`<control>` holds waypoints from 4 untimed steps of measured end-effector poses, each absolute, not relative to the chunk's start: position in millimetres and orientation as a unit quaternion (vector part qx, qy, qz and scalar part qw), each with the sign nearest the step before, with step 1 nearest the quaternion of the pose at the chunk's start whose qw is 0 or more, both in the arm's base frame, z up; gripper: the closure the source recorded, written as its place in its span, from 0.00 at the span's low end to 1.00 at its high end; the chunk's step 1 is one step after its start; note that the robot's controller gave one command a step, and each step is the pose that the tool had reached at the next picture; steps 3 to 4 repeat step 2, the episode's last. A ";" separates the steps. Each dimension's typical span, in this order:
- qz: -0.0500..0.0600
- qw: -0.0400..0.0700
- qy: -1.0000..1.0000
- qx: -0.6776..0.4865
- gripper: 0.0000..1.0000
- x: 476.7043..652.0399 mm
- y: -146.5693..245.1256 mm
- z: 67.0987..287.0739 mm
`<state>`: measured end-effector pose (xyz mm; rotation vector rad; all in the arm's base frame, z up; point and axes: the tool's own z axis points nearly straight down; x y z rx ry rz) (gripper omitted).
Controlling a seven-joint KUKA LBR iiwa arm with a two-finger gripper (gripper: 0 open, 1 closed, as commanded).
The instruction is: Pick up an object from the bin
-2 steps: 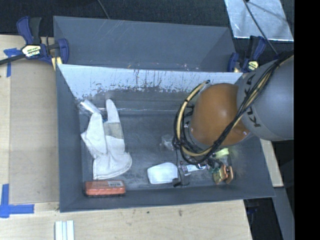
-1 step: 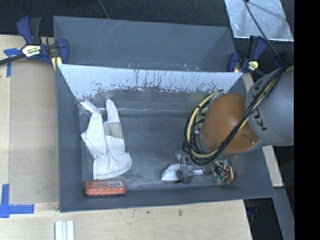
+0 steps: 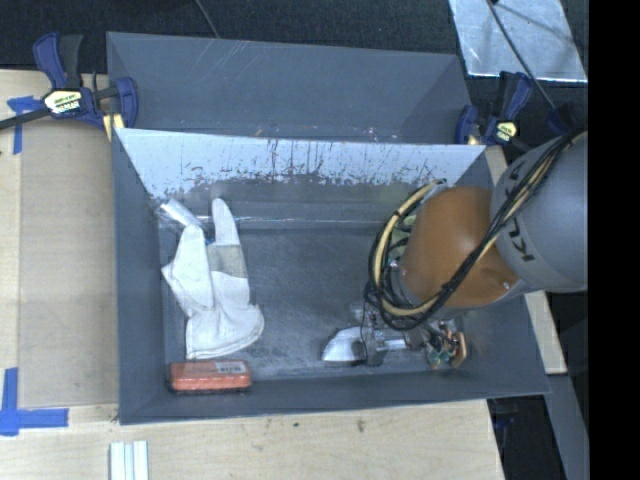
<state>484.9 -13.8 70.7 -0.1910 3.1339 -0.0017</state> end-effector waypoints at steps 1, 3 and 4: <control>0.000 0.001 0.997 -0.072 1.00 529.2 -20.5 142.9; 0.000 0.001 0.997 -0.072 1.00 529.2 -20.5 142.9; 0.000 0.001 0.997 -0.072 1.00 529.2 -20.5 142.9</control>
Offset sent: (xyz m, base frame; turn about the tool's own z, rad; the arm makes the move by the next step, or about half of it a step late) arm 0.0000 0.0000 0.0000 0.0000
